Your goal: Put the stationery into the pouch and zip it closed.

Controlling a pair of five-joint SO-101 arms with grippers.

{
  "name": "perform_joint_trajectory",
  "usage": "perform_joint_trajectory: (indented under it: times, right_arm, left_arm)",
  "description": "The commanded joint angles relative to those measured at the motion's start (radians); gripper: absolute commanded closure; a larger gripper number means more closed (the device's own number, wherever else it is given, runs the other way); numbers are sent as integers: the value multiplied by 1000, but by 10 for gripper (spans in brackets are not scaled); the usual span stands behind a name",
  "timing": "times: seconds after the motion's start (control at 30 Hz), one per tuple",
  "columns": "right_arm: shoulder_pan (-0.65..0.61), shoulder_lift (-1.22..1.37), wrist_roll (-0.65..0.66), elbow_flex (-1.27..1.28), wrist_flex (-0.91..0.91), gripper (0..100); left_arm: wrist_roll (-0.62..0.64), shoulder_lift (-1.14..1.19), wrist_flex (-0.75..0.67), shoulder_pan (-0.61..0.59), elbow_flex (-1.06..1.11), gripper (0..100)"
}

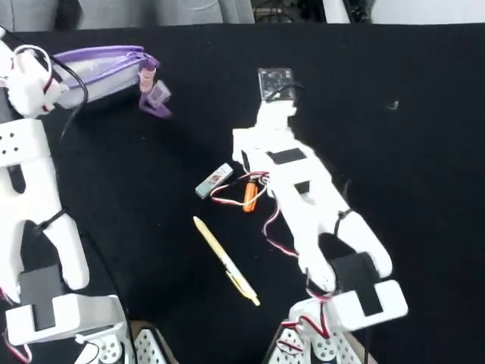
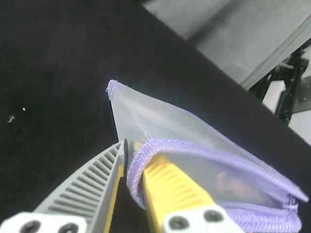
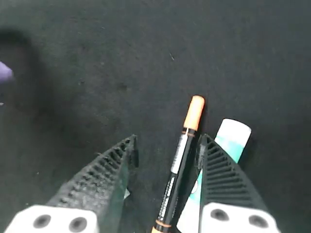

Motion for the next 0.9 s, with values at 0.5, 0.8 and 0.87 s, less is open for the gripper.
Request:
perform_joint_trajectory:
  times: [0.5, 0.8, 0.87]
  right_arm:
    - [34, 547, -37, -743, 597, 797]
    - [34, 819, 61, -1167, 951, 994]
    - [35, 863, 86, -1237, 1010, 969]
  left_arm:
    - [-11, -55, -55, -5, 21, 971]
    - [-11, -55, -54, -4, 19, 971]
    - [-11, -55, -54, -4, 16, 971]
